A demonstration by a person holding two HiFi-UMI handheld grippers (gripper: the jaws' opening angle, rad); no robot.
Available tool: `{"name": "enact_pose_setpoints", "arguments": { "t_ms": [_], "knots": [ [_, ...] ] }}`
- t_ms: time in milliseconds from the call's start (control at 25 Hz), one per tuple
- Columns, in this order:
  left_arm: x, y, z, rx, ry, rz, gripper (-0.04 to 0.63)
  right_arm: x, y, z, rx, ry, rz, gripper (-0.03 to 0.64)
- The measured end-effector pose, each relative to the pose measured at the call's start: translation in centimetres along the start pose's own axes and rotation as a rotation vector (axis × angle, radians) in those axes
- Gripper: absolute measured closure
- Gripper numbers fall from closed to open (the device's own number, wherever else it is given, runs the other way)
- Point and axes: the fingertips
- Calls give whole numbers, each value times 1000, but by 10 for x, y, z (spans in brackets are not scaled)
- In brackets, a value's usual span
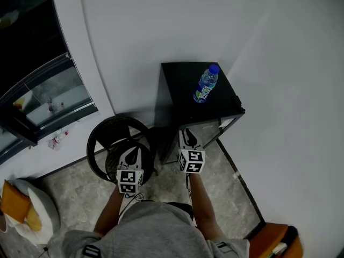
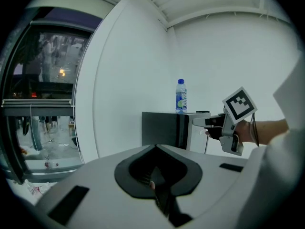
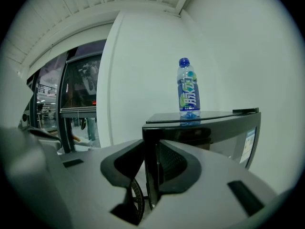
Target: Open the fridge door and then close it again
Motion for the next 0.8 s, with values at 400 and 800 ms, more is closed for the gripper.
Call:
{"name": "enact_pose_setpoints", "arguments": {
  "t_ms": [400,800],
  "knots": [
    [-9,20,-19,14,42,47,591,-45,4,-16,-7,48,27,535],
    [-16,45,-23,19,57,108,591,-102,4,-23,-34,85,65,561]
  ]
}}
Point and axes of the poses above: the fingertips, and each gripper's own axes: x forward along the fingers, y to its right, z out of its underside, and after that the axes turned 2 degrees about y, right-handed
